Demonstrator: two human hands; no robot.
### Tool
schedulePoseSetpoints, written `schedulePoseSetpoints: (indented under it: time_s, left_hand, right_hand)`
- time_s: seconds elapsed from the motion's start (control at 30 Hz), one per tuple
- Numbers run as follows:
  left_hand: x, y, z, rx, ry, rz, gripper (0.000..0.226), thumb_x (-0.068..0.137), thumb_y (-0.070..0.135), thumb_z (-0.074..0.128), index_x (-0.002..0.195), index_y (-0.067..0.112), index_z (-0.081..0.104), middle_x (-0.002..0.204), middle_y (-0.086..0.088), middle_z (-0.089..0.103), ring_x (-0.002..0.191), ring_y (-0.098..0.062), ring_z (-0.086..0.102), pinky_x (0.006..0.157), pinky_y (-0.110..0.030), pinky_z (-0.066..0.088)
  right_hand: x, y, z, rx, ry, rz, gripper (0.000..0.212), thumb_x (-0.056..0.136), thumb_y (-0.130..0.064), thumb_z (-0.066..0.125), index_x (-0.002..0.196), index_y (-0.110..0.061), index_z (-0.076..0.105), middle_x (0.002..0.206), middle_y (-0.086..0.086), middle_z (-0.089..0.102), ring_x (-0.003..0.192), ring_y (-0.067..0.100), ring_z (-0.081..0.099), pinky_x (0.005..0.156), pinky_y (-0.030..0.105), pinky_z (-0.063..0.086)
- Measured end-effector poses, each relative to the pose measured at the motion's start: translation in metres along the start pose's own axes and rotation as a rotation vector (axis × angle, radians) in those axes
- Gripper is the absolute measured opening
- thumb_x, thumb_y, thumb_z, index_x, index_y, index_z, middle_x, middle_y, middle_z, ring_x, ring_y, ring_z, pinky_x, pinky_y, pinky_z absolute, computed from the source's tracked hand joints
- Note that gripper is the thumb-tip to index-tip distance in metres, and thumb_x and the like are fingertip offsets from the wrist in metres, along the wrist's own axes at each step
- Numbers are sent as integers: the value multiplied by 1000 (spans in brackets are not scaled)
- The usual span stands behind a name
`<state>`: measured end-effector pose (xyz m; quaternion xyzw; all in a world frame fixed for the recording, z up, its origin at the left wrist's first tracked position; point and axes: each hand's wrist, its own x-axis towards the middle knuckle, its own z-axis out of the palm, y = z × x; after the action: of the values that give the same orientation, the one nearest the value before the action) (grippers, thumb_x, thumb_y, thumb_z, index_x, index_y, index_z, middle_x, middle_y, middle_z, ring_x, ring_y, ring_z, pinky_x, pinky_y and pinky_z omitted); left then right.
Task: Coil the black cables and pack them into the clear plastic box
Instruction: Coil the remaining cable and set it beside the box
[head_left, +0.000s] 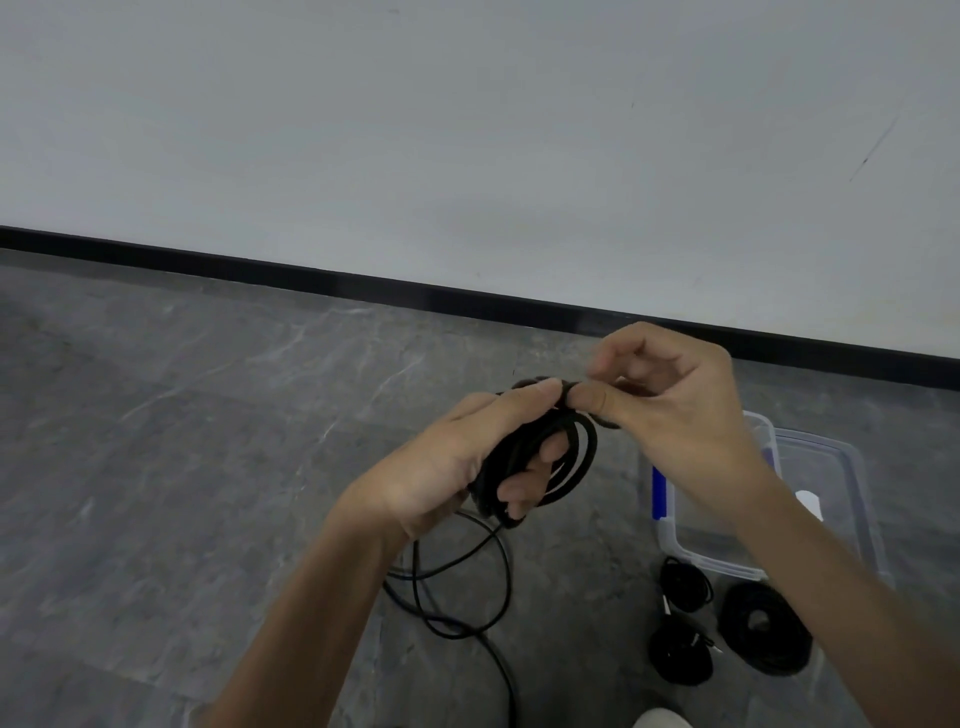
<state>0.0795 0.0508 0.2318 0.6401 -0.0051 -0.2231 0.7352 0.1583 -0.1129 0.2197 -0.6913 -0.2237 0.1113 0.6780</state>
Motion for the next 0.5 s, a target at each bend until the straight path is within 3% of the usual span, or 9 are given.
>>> schedulePoseSetpoints:
  time_s: [0.17, 0.3, 0.37, 0.43, 0.5]
  left_hand:
    - [0, -2, 0, -183, -37, 116, 40, 94, 46, 39, 67, 18, 51, 45, 7, 37, 44, -12, 38, 55, -20, 39]
    - [0, -3, -1, -297, -26, 201, 31, 91, 38, 41, 66, 23, 54, 44, 13, 40, 43, -7, 41, 54, -16, 42]
    - [-1, -3, -3, -307, -8, 243, 27, 88, 34, 43, 64, 25, 53, 44, 15, 41, 43, -5, 43, 54, -16, 41]
    - [0, -3, -3, -308, -4, 264, 26, 88, 32, 43, 64, 25, 51, 44, 15, 41, 44, -5, 43, 54, -16, 41]
    - [0, -4, -2, -325, -9, 275, 27, 89, 31, 43, 64, 24, 51, 43, 15, 41, 43, -5, 42, 53, -15, 40]
  right_hand:
    - [2, 5, 4, 23, -34, -54, 13, 74, -26, 67, 83, -16, 69, 73, -9, 71, 70, 6, 64, 69, 19, 53]
    - [2, 17, 13, 42, -112, -15, 20, 88, -25, 49, 97, -23, 67, 85, -19, 72, 86, -2, 66, 78, 12, 49]
    - [1, 22, 16, 22, -150, 35, 24, 97, -28, 44, 95, -24, 68, 83, -11, 71, 84, 2, 64, 78, 16, 48]
    - [2, 26, 18, 8, -175, 67, 28, 97, -26, 42, 91, -23, 68, 82, 10, 68, 82, 16, 60, 78, 32, 48]
    - [1, 24, 19, 26, -223, 109, 28, 94, -25, 39, 92, -19, 67, 81, 5, 67, 83, 15, 61, 80, 33, 48]
